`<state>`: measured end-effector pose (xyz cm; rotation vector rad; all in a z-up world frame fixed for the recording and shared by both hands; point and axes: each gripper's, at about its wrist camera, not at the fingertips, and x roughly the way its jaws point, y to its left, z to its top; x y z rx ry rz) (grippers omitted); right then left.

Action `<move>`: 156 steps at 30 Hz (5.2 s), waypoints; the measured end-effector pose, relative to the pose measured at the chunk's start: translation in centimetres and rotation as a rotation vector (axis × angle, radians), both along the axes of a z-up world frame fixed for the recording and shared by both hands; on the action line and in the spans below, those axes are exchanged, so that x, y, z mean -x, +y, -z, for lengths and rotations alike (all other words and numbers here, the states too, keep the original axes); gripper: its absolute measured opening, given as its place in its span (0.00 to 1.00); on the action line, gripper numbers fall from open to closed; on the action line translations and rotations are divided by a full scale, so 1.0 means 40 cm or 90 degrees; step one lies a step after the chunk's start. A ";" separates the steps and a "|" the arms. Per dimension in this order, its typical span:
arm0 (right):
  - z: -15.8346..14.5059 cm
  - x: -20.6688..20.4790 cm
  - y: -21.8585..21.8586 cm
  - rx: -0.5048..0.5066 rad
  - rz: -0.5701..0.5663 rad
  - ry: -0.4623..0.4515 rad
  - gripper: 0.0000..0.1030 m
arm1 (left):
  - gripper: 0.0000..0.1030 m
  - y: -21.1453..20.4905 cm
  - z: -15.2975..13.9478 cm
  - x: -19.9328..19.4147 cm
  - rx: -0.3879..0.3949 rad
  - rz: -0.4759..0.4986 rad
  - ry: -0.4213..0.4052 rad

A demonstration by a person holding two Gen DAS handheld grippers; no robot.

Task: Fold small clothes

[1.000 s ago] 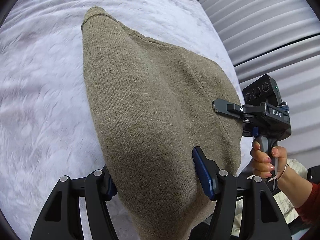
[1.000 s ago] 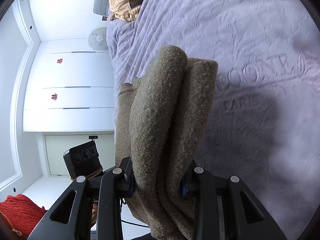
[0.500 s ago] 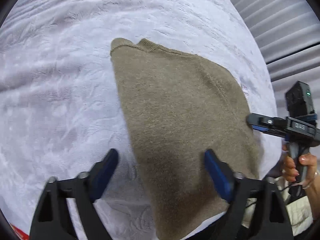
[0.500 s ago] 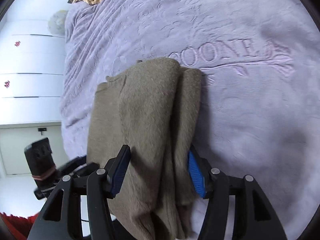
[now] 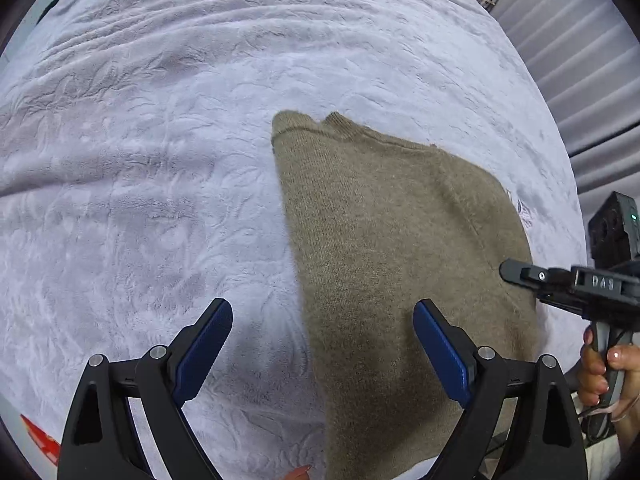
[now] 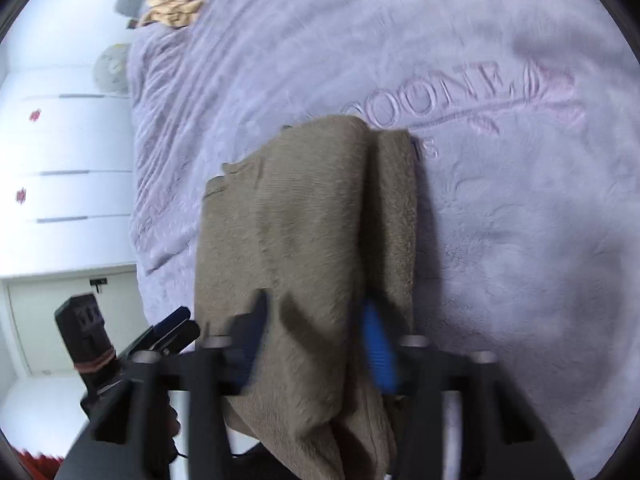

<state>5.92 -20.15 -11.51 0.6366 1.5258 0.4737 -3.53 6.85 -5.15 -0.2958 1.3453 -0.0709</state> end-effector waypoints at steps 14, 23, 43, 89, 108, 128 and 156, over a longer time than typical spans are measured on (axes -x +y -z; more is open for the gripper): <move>-0.012 0.055 0.032 0.263 -0.162 -0.079 0.24 | 0.99 -0.076 0.067 0.023 -0.061 0.046 0.024; -0.135 0.147 -0.006 0.238 -0.131 -0.100 0.28 | 0.99 -0.065 0.038 0.049 -0.072 0.060 0.012; -0.035 0.232 0.089 0.276 -0.218 -0.076 0.17 | 0.99 -0.056 0.072 0.069 -0.033 0.053 0.044; -0.241 0.160 0.091 0.307 -0.095 -0.121 0.86 | 0.99 -0.017 -0.098 0.095 -0.102 0.029 0.031; -0.258 0.137 0.088 0.346 -0.064 -0.116 1.00 | 0.99 -0.023 -0.124 0.094 -0.120 0.028 0.022; -0.251 0.139 0.113 0.356 -0.066 -0.115 1.00 | 0.99 -0.019 -0.125 0.090 -0.126 0.023 0.026; -0.248 0.131 0.120 0.369 -0.081 -0.091 1.00 | 0.99 -0.017 -0.135 0.091 -0.135 0.014 0.024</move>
